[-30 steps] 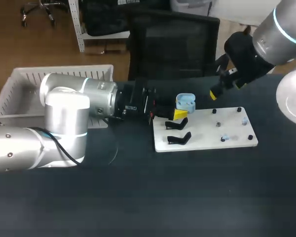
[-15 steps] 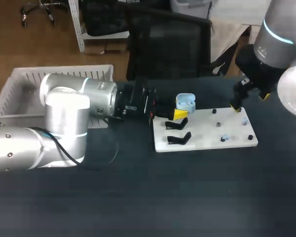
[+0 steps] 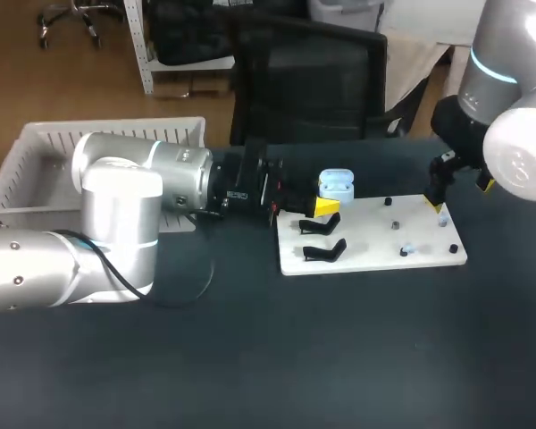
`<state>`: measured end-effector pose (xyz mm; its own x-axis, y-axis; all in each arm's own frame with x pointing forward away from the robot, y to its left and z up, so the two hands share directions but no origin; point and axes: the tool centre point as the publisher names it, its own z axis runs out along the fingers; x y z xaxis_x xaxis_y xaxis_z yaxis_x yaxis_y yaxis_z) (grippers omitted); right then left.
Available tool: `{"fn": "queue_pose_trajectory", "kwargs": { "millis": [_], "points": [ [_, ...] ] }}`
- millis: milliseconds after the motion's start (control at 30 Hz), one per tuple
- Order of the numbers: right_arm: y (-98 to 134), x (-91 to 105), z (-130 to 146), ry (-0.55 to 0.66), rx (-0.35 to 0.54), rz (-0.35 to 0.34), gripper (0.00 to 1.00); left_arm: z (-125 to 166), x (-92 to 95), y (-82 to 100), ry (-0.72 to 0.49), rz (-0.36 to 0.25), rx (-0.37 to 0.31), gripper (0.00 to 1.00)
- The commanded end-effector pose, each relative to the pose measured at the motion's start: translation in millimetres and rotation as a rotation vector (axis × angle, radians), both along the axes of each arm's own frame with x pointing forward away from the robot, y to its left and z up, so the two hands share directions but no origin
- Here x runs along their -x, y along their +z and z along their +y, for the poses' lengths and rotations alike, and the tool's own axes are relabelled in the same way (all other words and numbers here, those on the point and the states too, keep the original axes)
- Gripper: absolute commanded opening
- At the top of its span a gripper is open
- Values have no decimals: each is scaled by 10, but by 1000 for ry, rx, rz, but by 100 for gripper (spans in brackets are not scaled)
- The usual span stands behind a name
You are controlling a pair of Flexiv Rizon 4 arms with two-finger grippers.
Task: Pick up each earbud case from the left stands, insert the matching earbuds, close the lid, and place the case in the box.
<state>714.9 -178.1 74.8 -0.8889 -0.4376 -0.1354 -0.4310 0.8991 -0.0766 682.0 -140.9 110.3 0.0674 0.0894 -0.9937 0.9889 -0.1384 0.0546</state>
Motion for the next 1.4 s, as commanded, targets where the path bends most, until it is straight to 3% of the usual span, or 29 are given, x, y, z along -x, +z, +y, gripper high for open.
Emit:
{"fn": "queue_pose_trajectory", "kwargs": {
  "millis": [33,333,467,600,667,767,867,1400],
  "points": [
    [-93,-50,36,-47,17,30,100,1,2,-7,2,-3,3,0],
    [-287,-38,17,-131,8,29,98,1,2,-7,2,-3,3,0],
    [-293,-71,8,-147,10,27,92,1,2,-7,2,-3,3,0],
    [-324,-77,35,-139,8,31,61,1,2,-7,2,-3,3,0],
    [-338,-81,37,-138,6,29,55,1,2,-7,2,-3,3,0],
    [-356,-86,61,-134,8,28,38,1,2,-7,2,-3,3,0],
    [-361,-75,89,-132,12,30,46,1,2,-7,2,-3,3,0],
    [-383,-39,206,-199,73,10,41,1,2,-7,2,-3,3,0]
  ]
}}
